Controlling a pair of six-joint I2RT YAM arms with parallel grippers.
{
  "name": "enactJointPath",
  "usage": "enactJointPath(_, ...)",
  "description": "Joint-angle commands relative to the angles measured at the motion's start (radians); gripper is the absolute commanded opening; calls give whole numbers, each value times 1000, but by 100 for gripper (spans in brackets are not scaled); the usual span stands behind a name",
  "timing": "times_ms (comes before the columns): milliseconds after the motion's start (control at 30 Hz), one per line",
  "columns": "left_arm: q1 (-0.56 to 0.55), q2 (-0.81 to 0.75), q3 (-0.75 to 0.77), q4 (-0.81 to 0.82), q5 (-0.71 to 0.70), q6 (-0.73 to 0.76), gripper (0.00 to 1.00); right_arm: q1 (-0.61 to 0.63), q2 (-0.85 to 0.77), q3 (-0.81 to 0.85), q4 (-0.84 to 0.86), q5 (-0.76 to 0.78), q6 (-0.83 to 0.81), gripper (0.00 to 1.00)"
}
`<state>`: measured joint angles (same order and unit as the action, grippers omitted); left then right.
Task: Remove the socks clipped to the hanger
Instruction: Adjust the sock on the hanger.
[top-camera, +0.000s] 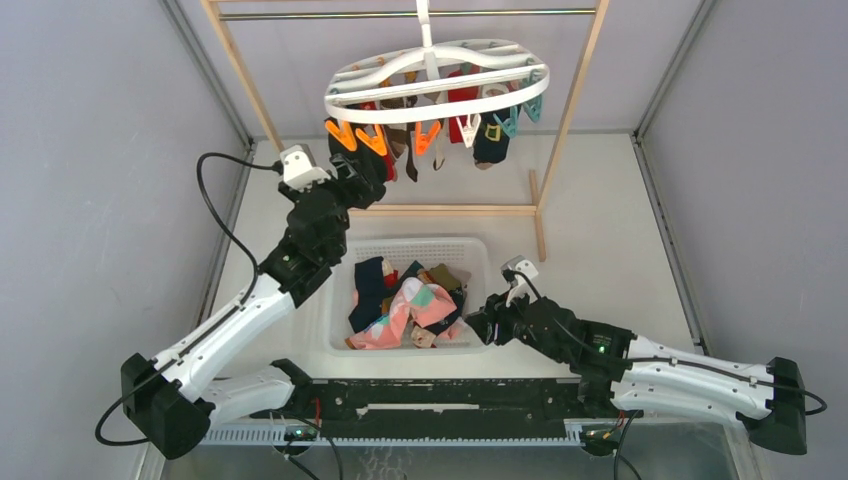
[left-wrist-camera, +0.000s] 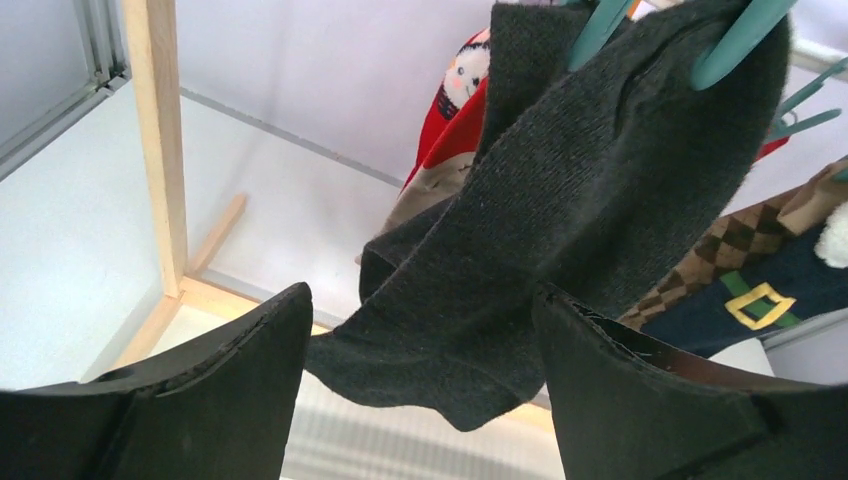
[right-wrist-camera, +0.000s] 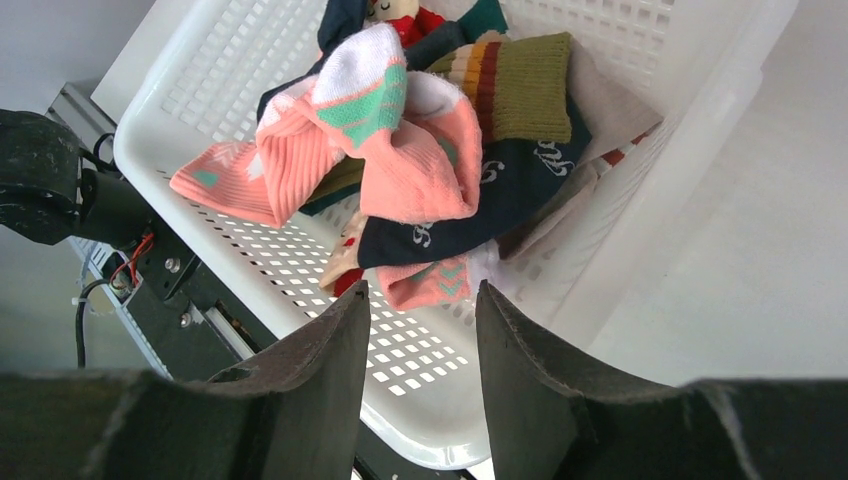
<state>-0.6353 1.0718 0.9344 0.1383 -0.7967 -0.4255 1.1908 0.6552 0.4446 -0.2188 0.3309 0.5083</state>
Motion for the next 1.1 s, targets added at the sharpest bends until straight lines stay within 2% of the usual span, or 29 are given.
enactJointPath(0, 14, -42, 48, -39, 121, -11, 85, 3, -13, -11, 46, -2, 13, 51)
enactJointPath(67, 11, -78, 18, -26, 200, -42, 89, 1, -10, -15, 52, -6, 13, 51)
enactJointPath(133, 9, -124, -59, 86, 317, -45, 99, -7, -2, -20, 66, -15, 12, 51)
enactJointPath(200, -4, -162, -125, 174, 369, -46, 100, -9, 10, -21, 77, -22, 13, 51)
enactJointPath(367, -35, -178, -175, 250, 340, -36, 100, -11, 27, -26, 95, -33, 11, 51)
enactJointPath(533, -58, -98, -155, 349, 324, -12, 100, -18, 20, -33, 96, -39, 10, 51)
enactJointPath(667, -66, 11, -79, 332, 235, 23, 100, -23, 3, -33, 81, -42, 8, 51)
enactJointPath(867, -66, 96, -3, 296, 74, 66, 99, -46, -39, -46, 61, -52, 3, 51)
enactJointPath(933, -63, 98, 5, 295, 62, 75, 90, -57, -46, -50, 60, -62, 2, 51)
enactJointPath(1000, -56, 82, -7, 296, 70, 70, 72, -64, -48, -52, 61, -69, 0, 51)
enactJointPath(1033, -53, 64, -19, 297, 71, 64, 57, -68, -47, -54, 64, -72, -2, 51)
enactJointPath(1067, -50, 50, -28, 297, 72, 61, 50, -72, -46, -56, 68, -76, -3, 51)
